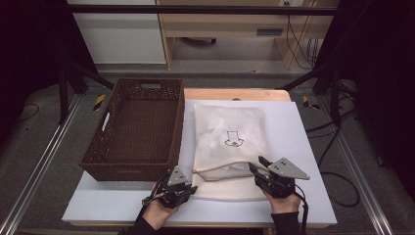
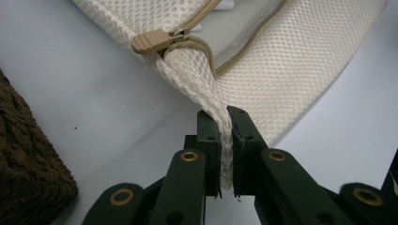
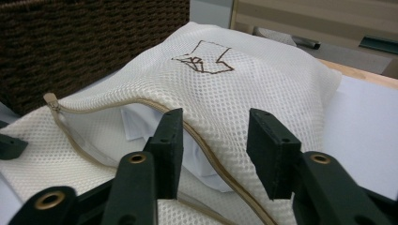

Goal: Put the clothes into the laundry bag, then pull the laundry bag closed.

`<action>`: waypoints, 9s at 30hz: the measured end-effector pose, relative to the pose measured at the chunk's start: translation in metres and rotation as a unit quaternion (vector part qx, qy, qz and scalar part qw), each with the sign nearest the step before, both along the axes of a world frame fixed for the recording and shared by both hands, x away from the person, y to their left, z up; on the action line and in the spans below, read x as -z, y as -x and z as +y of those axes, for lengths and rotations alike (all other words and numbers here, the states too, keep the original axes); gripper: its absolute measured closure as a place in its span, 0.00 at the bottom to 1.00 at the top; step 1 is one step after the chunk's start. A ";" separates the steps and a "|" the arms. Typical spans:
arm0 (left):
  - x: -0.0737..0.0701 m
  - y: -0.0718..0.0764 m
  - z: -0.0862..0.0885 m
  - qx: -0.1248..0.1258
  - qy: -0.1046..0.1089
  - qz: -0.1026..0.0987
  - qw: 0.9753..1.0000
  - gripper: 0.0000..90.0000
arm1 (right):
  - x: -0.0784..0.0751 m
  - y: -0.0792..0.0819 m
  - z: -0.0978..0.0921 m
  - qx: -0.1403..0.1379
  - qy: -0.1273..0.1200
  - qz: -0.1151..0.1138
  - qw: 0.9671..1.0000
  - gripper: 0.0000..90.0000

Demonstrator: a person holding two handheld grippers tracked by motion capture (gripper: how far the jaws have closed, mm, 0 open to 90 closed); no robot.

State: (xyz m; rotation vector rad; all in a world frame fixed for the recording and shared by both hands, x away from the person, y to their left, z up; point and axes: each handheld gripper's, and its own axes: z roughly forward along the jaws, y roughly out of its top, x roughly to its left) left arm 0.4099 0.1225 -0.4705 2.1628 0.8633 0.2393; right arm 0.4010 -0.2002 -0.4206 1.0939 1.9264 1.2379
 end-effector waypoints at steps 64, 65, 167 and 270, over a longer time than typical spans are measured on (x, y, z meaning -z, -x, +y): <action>0.007 -0.003 0.006 -0.035 -0.013 -0.001 0.999 0.87 | 0.063 -0.020 -0.068 0.062 -0.035 0.192 0.979 0.91; 0.006 -0.003 0.006 -0.037 -0.012 -0.001 0.999 0.88 | 0.062 -0.020 -0.069 0.059 -0.030 0.189 0.980 0.92; 0.013 0.004 0.002 -0.017 -0.005 -0.021 1.000 0.90 | 0.046 -0.042 0.176 -0.129 0.081 0.130 0.980 0.76; 0.005 0.000 -0.006 -0.039 0.012 -0.035 0.999 0.93 | 0.035 -0.027 0.114 -0.163 -0.025 0.166 0.972 0.82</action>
